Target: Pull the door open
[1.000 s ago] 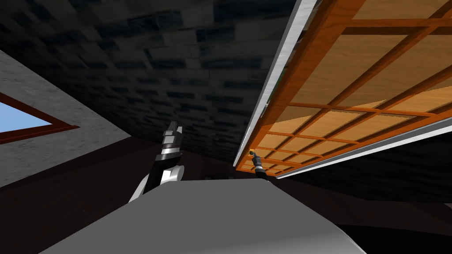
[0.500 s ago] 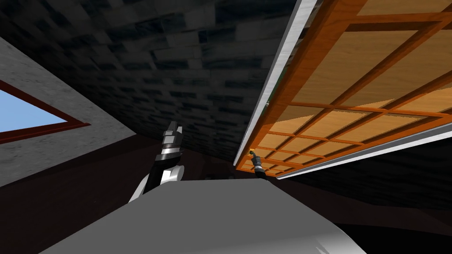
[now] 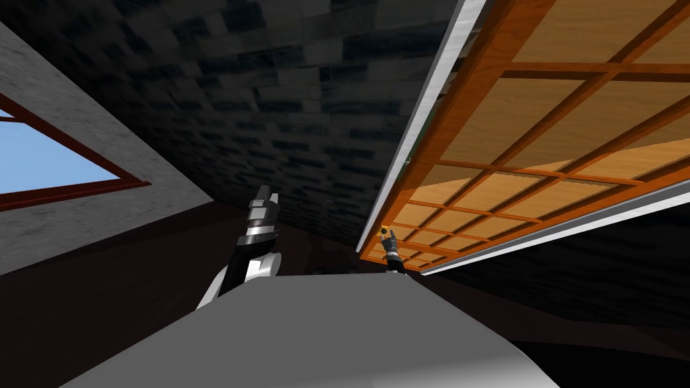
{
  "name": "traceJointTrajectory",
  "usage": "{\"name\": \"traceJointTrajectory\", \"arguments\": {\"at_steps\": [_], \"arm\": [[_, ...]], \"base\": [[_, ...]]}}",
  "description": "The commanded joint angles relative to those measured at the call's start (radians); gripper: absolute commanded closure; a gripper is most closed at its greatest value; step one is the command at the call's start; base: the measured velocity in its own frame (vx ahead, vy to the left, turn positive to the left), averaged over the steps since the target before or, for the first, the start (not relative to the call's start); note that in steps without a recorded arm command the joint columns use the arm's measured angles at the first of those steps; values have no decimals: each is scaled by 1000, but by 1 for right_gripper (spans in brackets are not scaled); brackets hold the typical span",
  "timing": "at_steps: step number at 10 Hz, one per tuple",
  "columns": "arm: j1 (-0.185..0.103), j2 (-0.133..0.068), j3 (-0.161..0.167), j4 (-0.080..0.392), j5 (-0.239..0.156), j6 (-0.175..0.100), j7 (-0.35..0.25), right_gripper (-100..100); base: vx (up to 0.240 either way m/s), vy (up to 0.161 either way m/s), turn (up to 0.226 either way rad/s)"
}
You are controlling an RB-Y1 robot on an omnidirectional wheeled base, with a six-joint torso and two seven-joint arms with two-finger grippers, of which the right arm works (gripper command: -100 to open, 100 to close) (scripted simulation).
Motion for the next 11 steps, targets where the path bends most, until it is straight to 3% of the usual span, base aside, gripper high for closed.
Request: {"name": "traceJointTrajectory", "arguments": {"at_steps": [1, 10, 11], "arm": [[-4, 3, 4, 5, -7, 0, -34, -100], [-20, 27, 43, -19, -102, 33, -272, -100], [-20, 27, 43, -19, -102, 33, -278, -100]], "base": [[-50, 2, 10], [-57, -15, 31], [-46, -10, 21]]}}
